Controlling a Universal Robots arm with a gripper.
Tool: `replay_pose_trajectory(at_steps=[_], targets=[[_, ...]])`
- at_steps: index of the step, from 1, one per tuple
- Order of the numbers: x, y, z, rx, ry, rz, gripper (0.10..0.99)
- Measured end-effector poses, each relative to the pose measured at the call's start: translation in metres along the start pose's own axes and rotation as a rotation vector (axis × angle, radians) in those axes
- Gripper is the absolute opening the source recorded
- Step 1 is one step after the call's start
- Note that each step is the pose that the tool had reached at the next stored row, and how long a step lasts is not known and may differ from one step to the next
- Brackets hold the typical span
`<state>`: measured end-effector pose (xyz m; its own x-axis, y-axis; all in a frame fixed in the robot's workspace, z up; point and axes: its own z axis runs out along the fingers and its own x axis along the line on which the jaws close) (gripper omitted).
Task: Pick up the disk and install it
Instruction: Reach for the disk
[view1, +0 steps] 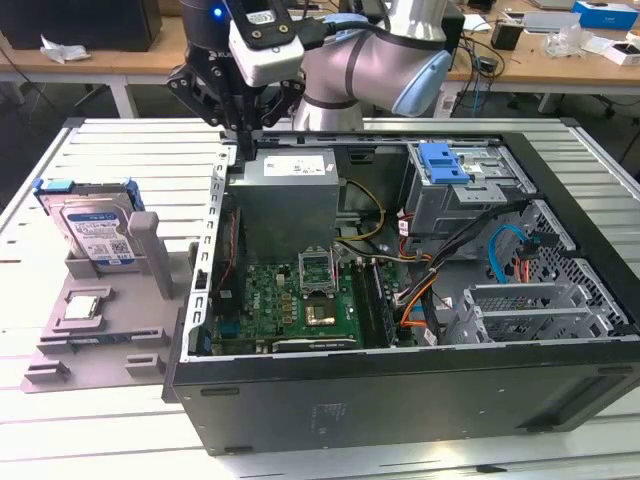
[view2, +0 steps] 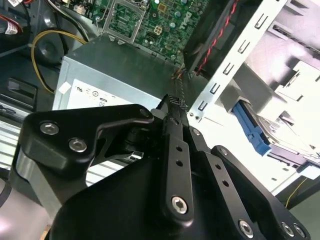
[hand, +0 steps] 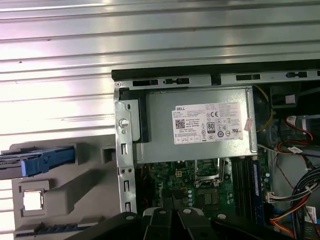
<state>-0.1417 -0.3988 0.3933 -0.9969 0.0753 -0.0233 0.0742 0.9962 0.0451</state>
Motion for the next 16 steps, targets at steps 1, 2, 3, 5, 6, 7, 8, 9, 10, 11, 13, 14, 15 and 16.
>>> replay_pose_trajectory(at_steps=[1,2,3,5,6,7,8,9,10,11,13,14,15,16], targets=[[0.002,-0.0002,0.0,0.0,0.0,0.0,0.106],[0.0035,-0.0003,-0.0001,0.0,0.0,0.0,0.106],[0.0065,-0.0005,-0.0002,0.0,0.0,0.0,0.106],[0.0127,-0.001,-0.0004,0.0,0.0001,0.0,0.106],[0.0146,-0.0011,-0.0004,0.0,0.0001,0.0,0.106],[0.0163,-0.0012,-0.0005,0.0,0.0001,0.0,0.106],[0.0214,-0.0016,-0.0006,0.0,0.0,0.0,0.106],[0.0253,-0.0019,-0.0007,0.0,0.0,0.0,0.106],[0.0276,-0.0021,-0.0008,0.0,0.0001,0.0,0.106],[0.0294,-0.0022,-0.0008,0.0,0.0001,0.0,0.106],[0.0354,-0.0026,-0.0009,0.0,0.0,0.0,0.106],[0.0372,-0.0028,-0.001,0.0,0.0,0.0,0.106],[0.0388,-0.0029,-0.0011,0.0,0.0,0.0,0.106],[0.0407,-0.003,-0.0011,0.0,0.0,0.0,0.106]])
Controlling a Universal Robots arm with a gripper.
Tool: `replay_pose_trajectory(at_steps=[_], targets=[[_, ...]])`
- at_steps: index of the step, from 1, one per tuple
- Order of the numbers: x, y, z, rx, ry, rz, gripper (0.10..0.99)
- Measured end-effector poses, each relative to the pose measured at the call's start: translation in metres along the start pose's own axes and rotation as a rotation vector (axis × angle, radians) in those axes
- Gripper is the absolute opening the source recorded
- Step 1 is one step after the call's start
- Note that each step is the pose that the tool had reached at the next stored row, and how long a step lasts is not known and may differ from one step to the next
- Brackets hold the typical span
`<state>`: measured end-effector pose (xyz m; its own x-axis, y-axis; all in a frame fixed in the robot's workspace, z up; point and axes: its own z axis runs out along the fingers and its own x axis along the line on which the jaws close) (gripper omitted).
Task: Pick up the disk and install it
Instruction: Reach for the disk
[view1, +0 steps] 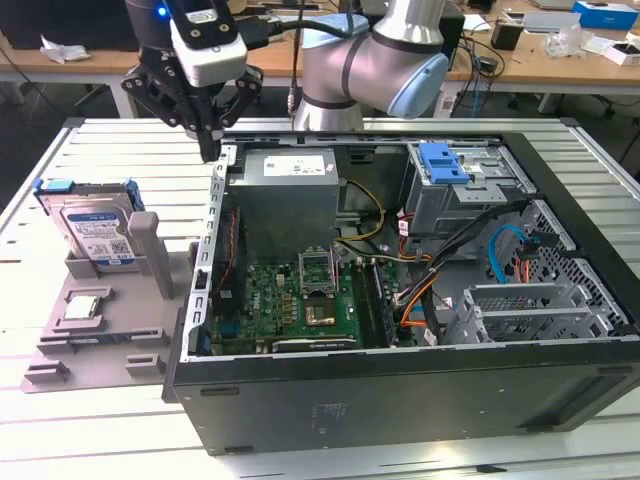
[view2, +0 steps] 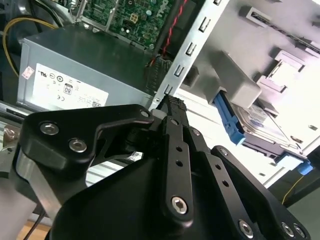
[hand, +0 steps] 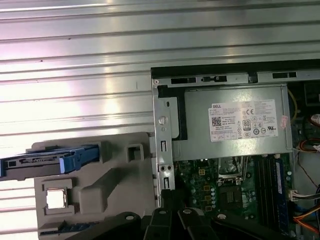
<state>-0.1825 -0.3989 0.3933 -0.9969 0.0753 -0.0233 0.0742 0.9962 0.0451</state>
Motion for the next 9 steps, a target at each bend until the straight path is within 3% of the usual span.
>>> replay_pose_trajectory(at_steps=[3,9], targets=[[0.0102,-0.0008,-0.0003,0.0,0.0,0.0,0.106],[0.0235,-0.0018,-0.0006,0.0,0.0,0.0,0.106]])
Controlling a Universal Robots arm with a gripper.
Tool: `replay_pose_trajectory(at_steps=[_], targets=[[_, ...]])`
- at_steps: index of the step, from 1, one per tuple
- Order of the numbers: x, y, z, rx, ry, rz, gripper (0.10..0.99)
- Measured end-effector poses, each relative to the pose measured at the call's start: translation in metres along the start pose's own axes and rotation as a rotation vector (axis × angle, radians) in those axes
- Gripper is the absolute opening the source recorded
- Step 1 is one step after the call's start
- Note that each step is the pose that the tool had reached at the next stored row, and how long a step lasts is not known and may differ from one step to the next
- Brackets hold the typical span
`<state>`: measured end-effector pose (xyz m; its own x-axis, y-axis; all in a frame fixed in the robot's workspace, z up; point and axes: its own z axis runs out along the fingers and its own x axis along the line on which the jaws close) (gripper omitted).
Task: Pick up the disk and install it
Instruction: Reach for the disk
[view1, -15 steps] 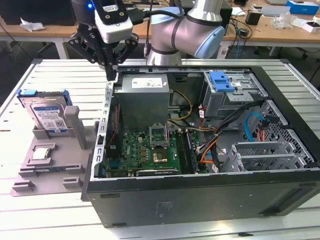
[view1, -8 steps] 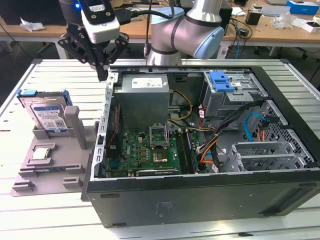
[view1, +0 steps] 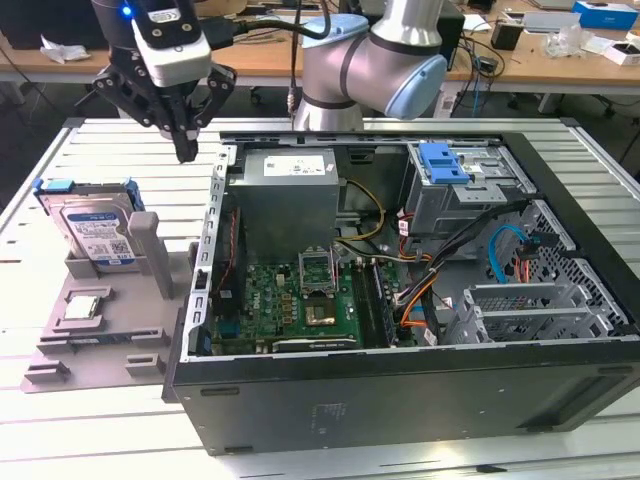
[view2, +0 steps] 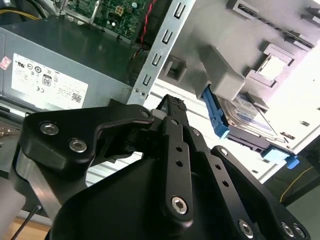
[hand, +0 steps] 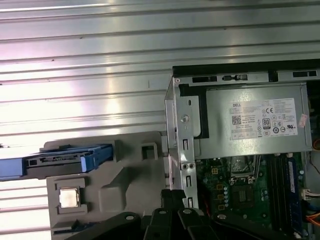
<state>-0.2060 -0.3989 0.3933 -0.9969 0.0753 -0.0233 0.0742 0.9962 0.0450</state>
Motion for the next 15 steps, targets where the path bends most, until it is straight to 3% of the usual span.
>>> replay_pose_trajectory(at_steps=[3,7,15], targets=[[0.0059,-0.0004,-0.0002,0.0,0.0,0.0,0.106],[0.022,-0.0016,-0.0006,0.0,0.0,0.0,0.106],[0.0369,-0.0027,-0.001,0.0,0.0,0.0,0.106]])
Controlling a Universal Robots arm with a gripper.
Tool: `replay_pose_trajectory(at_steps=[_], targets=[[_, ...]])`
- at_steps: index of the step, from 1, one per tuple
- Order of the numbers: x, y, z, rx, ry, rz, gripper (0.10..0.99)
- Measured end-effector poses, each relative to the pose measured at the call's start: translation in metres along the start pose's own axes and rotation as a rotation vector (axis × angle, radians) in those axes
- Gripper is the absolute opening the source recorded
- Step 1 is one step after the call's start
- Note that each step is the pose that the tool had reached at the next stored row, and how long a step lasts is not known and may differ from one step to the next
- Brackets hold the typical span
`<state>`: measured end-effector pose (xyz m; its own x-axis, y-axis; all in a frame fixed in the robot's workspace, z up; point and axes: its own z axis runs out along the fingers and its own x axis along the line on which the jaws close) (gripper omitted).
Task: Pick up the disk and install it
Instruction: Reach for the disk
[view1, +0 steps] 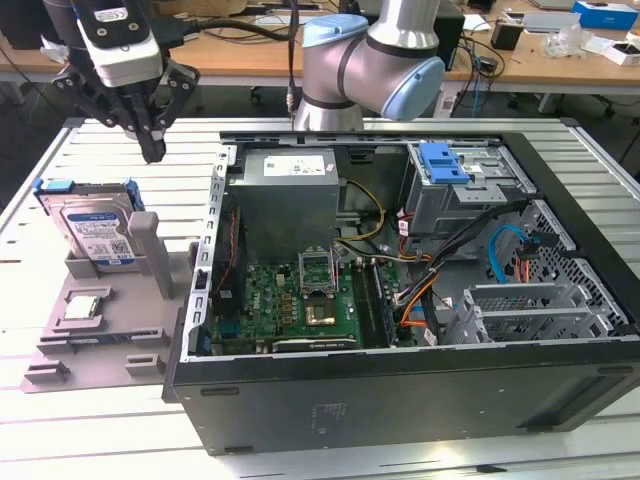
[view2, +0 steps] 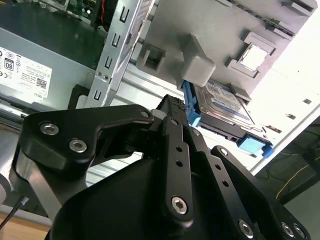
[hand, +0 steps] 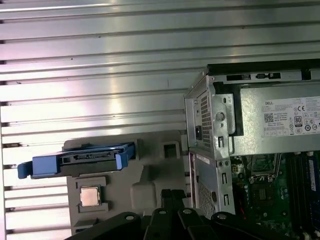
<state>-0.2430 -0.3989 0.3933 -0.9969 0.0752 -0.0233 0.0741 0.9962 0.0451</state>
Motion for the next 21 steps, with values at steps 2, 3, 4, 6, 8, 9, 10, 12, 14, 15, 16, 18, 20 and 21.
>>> replay_pose_trajectory(at_steps=[2,3,4,6,8,9,10,12,14,15,16,18,20,21], targets=[[0.0046,-0.0003,-0.0001,0.0,0.0,0.0,0.106],[0.0061,-0.0005,-0.0002,0.0,0.0001,0.0,0.106],[0.0095,-0.0007,-0.0003,0.0,0.0,0.0,0.106],[0.0132,-0.001,-0.0003,0.0,0.0,0.0,0.106],[0.0174,-0.0013,-0.0005,0.0,0.0,0.0,0.106],[0.019,-0.0014,-0.0005,0.0,0.0,0.0,0.106],[0.0216,-0.0016,-0.0006,0.0,0.0,0.0,0.106],[0.0249,-0.0019,-0.0006,0.0,0.0,0.0,0.106],[0.0294,-0.0022,-0.0008,0.0,0.0001,0.0,0.106],[0.0313,-0.0023,-0.0009,0.0,0.0,0.0,0.106],[0.0339,-0.0025,-0.0009,0.0,0.0001,0.0,0.106],[0.0375,-0.0028,-0.001,0.0,0.0,0.0,0.106],[0.0403,-0.003,-0.0011,0.0,0.0,0.0,0.106],[0.0418,-0.0031,-0.0011,0.0,0.0,0.0,0.106]])
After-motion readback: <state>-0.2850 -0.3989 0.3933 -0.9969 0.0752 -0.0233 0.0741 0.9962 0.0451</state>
